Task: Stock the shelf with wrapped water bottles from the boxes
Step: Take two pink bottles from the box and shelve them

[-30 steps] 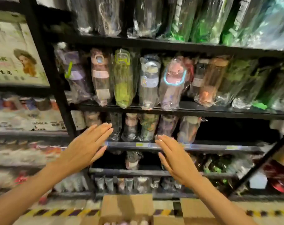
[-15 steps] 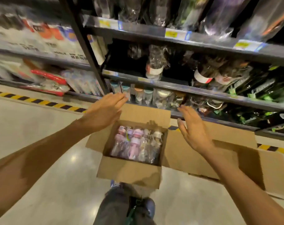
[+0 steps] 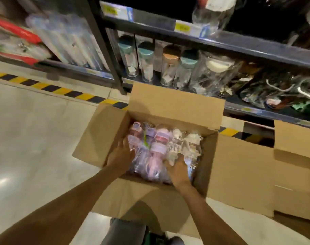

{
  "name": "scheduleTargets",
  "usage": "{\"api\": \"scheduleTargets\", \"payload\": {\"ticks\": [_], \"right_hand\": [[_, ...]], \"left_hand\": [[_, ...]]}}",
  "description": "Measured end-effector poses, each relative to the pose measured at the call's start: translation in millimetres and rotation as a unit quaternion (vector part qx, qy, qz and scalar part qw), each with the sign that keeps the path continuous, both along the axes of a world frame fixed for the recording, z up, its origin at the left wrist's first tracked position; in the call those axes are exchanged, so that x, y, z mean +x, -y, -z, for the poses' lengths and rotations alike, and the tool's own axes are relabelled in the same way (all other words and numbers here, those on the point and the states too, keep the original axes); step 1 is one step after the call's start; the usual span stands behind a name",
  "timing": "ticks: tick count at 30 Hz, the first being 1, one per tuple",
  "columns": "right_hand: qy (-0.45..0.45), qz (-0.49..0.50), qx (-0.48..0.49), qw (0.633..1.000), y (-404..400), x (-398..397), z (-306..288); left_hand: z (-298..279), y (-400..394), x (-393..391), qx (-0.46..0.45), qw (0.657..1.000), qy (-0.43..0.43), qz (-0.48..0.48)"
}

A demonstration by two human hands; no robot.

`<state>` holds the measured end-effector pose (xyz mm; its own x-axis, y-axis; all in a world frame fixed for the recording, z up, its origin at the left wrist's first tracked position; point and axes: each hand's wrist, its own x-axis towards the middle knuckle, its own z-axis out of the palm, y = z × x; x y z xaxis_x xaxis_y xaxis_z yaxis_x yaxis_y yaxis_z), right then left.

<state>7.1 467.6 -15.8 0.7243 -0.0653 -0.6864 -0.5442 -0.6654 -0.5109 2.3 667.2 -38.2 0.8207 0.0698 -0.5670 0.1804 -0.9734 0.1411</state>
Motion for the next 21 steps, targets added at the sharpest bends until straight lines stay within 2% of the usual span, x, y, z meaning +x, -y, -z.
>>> {"api": "scheduleTargets", "payload": {"ticks": [3,7,10,14,16,21], "right_hand": [[-0.057,0.043,0.019,0.997,-36.2,3.3,46.3],[-0.077,0.054,-0.017,0.995,-67.5,7.9,84.5],[-0.109,0.070,-0.087,0.988,-78.2,15.5,94.9],[-0.118,0.005,-0.195,0.974,-86.5,22.4,103.6],[-0.110,0.011,-0.211,0.971,-84.7,19.7,110.4],[-0.079,0.060,-0.190,0.977,-69.9,14.2,113.2]], "left_hand": [[53.5,-3.5,2.1,-0.035,0.972,-0.028,-0.229],[97.2,-2.4,4.4,-0.114,0.936,-0.077,-0.324],[111.2,-2.7,9.3,-0.092,0.940,-0.079,-0.318],[109.9,4.6,20.6,0.043,0.968,-0.085,-0.231],[111.4,8.7,24.5,0.064,0.970,-0.087,-0.216],[113.7,9.2,20.6,0.049,0.958,-0.057,-0.275]]}}
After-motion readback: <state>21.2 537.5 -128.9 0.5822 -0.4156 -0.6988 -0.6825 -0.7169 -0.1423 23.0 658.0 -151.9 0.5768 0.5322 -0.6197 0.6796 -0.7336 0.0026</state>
